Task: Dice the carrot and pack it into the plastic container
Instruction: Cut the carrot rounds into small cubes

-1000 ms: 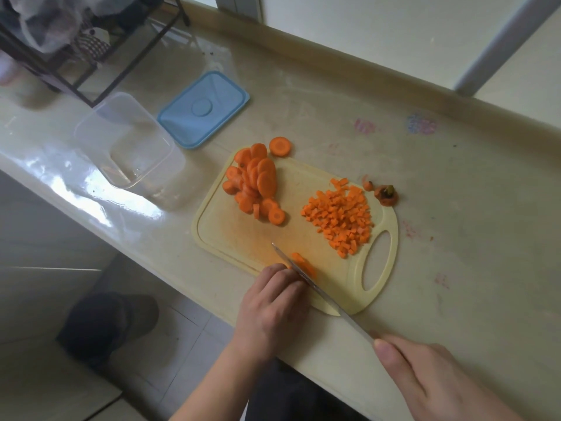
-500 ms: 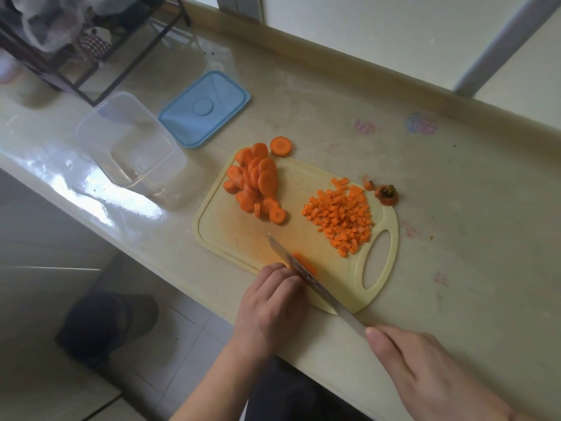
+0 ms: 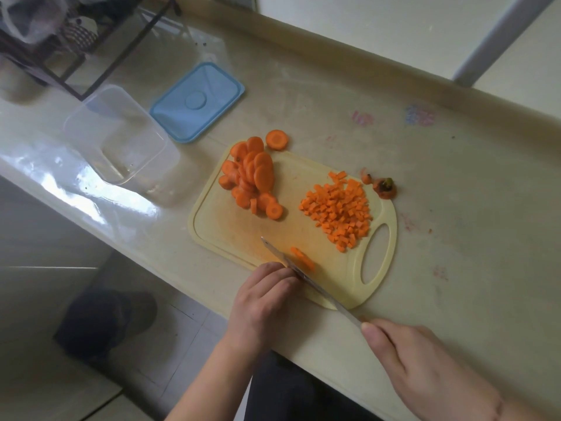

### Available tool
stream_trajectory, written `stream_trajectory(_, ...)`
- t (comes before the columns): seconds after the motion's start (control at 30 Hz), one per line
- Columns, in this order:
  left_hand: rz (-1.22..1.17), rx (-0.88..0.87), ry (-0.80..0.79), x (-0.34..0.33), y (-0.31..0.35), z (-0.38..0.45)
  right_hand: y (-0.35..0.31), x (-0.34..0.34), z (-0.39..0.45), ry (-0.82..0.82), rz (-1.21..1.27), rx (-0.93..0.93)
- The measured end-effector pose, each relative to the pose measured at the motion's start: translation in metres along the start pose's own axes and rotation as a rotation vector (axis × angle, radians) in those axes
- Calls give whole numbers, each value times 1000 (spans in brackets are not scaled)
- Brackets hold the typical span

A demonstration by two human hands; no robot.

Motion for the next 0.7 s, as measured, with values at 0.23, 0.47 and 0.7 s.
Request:
stream_trajectory(0.23, -22, 17, -22, 4, 2, 2, -16, 0, 7, -14, 71, 98)
stream_trajectory(0.47, 171, 205, 327, 83, -7, 7, -7, 22, -15, 88, -323, 78)
stream_trajectory(0.7, 76, 195, -212, 115, -33, 97, 13, 24, -16, 180, -511, 141)
Point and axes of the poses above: each hand's wrist, its own z-axis towards the middle knuckle, its own x-axis out of the back of the hand, y = z × x, the point moved 2 cm from there along z, towards the middle knuckle, and after that the axes turned 10 degrees about -x, right-handed, at the moved point
